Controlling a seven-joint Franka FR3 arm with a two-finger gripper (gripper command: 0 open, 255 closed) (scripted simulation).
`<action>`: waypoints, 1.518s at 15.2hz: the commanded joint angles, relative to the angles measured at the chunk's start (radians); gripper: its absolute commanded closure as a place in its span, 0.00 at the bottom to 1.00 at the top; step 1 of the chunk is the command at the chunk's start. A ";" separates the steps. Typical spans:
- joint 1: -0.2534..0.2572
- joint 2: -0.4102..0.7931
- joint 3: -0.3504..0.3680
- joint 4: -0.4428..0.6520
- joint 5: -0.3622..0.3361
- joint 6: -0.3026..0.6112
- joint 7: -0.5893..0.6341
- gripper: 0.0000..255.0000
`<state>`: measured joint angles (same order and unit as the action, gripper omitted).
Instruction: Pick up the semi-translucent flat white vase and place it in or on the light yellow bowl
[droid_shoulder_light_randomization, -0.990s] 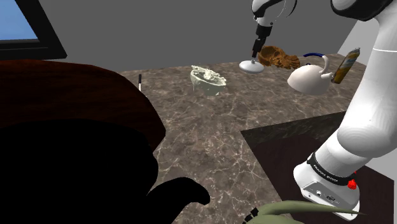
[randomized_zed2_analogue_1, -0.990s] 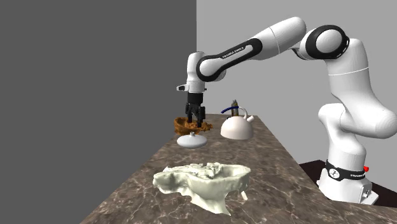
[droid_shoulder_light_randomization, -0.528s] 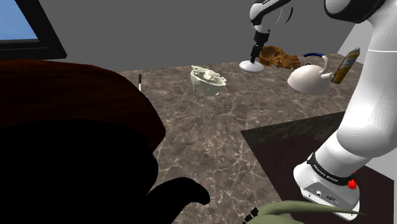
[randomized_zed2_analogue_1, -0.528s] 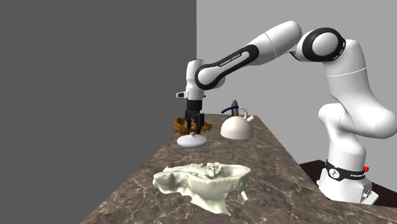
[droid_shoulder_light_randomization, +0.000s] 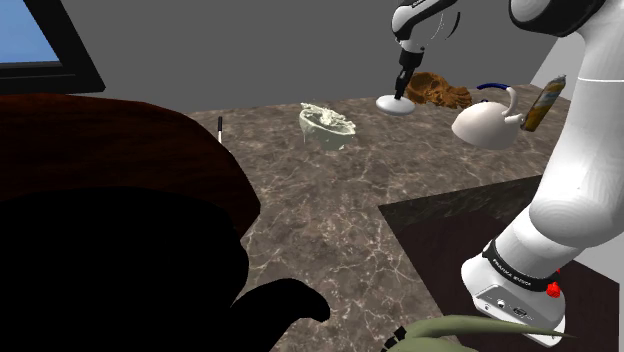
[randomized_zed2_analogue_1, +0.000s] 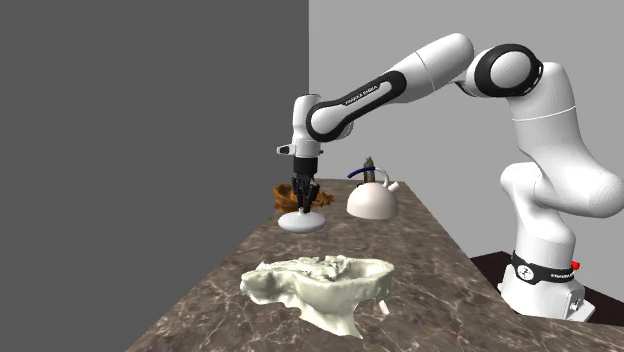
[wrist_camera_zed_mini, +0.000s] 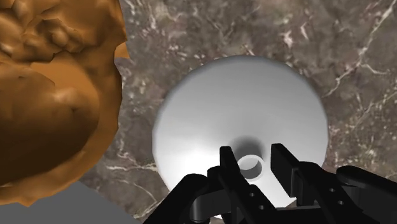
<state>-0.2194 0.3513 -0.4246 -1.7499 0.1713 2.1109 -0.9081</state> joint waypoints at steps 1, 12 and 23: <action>0.000 0.000 0.000 0.000 0.000 0.000 0.000 1.00; 0.002 -0.019 -0.005 0.029 -0.011 -0.046 0.007 1.00; 0.004 -0.055 -0.013 0.130 -0.033 -0.180 0.023 1.00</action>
<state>-0.2172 0.3018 -0.4375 -1.6271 0.1413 1.9437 -0.8883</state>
